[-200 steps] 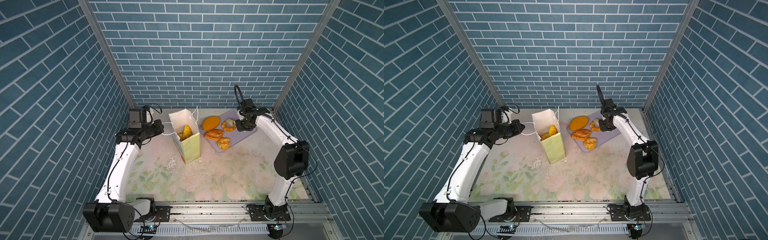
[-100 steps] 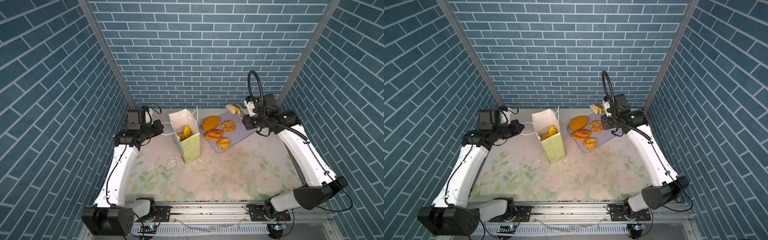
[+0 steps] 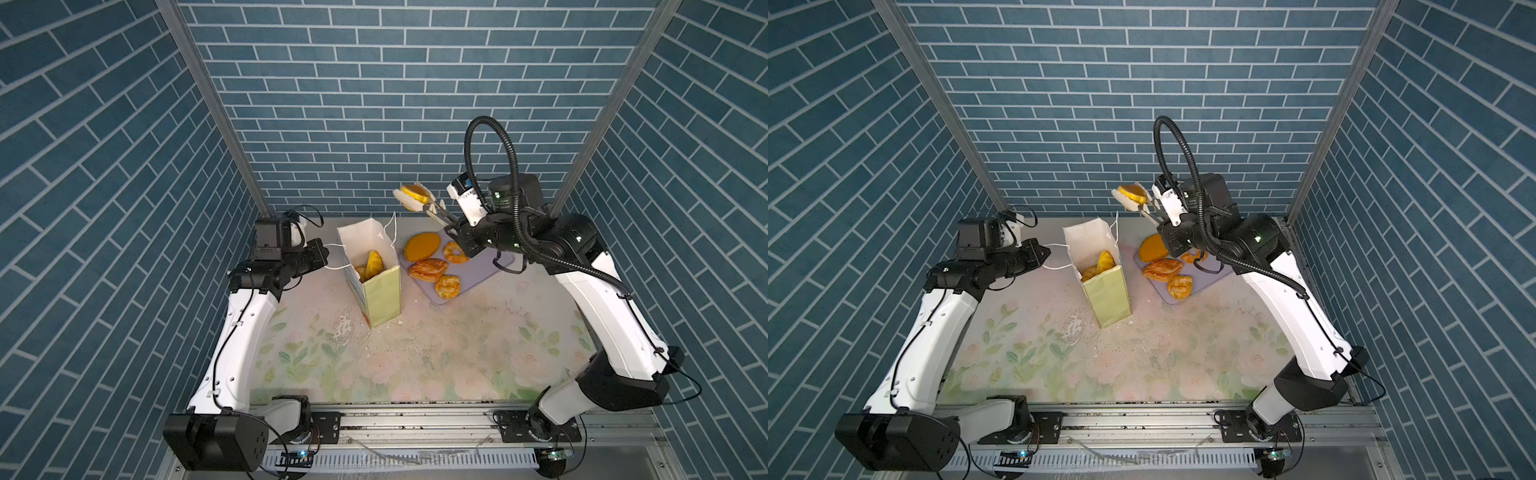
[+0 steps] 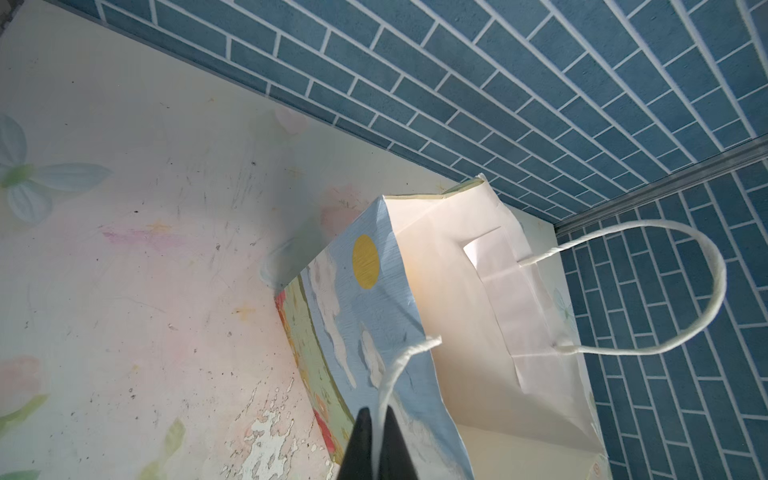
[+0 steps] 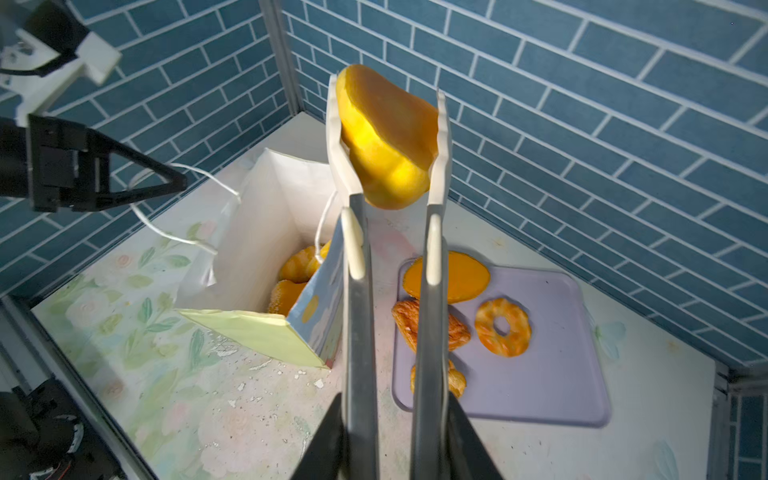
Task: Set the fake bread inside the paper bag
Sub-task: 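Lift the yellow-topped bun and carry it over the bag opening, then open the tongs to drop the bun into the bag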
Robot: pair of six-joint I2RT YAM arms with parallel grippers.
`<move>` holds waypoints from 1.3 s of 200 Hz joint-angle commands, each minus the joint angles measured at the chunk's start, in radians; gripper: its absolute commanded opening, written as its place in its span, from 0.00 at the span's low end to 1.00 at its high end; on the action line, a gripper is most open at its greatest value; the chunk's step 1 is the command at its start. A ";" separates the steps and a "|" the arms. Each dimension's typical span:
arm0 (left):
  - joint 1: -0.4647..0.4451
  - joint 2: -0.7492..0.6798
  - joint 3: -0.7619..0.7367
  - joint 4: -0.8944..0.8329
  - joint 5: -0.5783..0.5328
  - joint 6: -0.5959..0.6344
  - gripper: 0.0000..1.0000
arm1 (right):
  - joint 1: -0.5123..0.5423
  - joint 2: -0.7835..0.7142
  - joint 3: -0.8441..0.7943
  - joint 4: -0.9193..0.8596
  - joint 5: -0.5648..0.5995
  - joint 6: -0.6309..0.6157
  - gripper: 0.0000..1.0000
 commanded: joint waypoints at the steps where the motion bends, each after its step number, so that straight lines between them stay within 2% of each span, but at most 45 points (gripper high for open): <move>1: -0.003 0.002 -0.016 0.008 0.008 -0.002 0.08 | 0.068 0.042 0.056 0.020 -0.007 -0.082 0.17; 44: -0.005 -0.001 -0.024 0.010 0.006 -0.007 0.08 | 0.113 0.154 0.097 0.001 -0.057 -0.104 0.18; 91: -0.005 -0.007 -0.016 -0.002 0.003 -0.002 0.08 | 0.114 0.239 0.084 -0.009 -0.025 -0.102 0.20; 114: -0.005 -0.010 -0.018 -0.003 0.001 -0.003 0.08 | 0.114 0.272 0.091 -0.017 -0.019 -0.104 0.27; 134: -0.005 -0.015 -0.023 -0.004 -0.001 -0.003 0.08 | 0.114 0.295 0.121 -0.030 -0.008 -0.102 0.39; 160: -0.005 -0.014 -0.026 -0.004 -0.001 -0.001 0.08 | 0.114 0.299 0.158 -0.032 0.009 -0.106 0.45; 220: -0.005 -0.015 -0.018 -0.011 -0.003 0.000 0.08 | 0.114 0.288 0.220 -0.042 0.016 -0.123 0.46; 260: -0.005 -0.006 -0.012 -0.010 -0.003 -0.003 0.08 | 0.106 0.274 0.271 -0.045 0.080 -0.111 0.46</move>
